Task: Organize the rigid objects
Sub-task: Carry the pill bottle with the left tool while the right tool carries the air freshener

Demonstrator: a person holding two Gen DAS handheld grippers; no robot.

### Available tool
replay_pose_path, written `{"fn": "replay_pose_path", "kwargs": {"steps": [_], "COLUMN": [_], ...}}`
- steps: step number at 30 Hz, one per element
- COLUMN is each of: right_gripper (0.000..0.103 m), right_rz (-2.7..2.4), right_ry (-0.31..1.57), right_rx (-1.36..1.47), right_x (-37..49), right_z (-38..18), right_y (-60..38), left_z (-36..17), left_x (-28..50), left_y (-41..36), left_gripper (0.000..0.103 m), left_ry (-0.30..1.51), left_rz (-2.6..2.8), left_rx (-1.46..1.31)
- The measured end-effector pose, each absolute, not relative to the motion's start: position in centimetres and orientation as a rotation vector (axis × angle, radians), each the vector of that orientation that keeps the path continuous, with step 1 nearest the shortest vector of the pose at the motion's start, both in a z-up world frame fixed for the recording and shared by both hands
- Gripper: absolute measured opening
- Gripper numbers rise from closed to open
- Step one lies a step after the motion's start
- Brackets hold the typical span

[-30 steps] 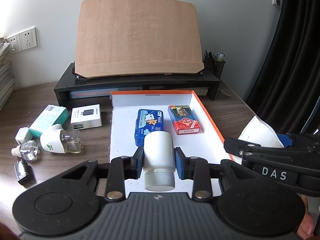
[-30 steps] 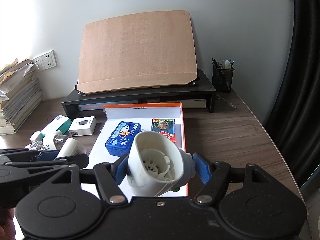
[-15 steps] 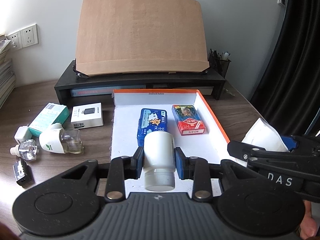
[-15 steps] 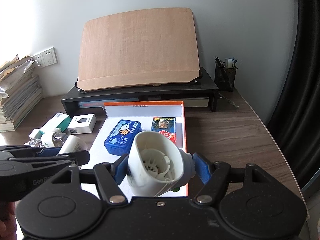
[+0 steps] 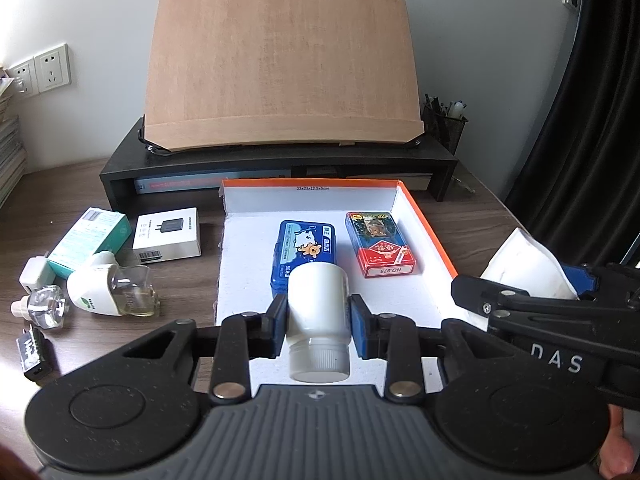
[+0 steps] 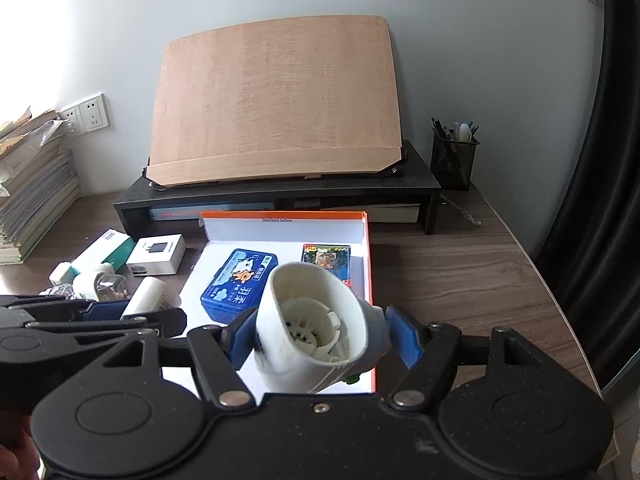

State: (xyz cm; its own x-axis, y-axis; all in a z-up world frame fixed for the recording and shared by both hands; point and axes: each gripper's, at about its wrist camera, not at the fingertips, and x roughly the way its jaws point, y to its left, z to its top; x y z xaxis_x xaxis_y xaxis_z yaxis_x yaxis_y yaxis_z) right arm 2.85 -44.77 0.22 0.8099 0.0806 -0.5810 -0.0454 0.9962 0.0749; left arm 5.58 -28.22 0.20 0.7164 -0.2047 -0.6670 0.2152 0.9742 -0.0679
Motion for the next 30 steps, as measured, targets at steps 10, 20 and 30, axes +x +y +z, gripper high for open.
{"fn": "replay_pose_path", "kwargs": {"steps": [10,20,30], "right_gripper": [0.083,0.083,0.083], "right_rz": [0.061,0.061,0.067], "right_ry": [0.641,0.644,0.646], "right_rx": [0.051,0.042,0.039], "right_x": [3.8,4.2,4.1], "right_z": [-0.3,-0.4,-0.5], "right_y": [-44.9,-44.5,-44.3], "left_z": [-0.3,-0.3,-0.4], "left_x": [6.4,6.5,6.3], "left_y": [-28.3,-28.2,-28.1], "left_gripper": [0.033,0.033,0.033], "left_ry": [0.749,0.752,0.752], "left_rz": [-0.229,-0.223,-0.216], "left_rx": [0.002,-0.006,-0.011]}}
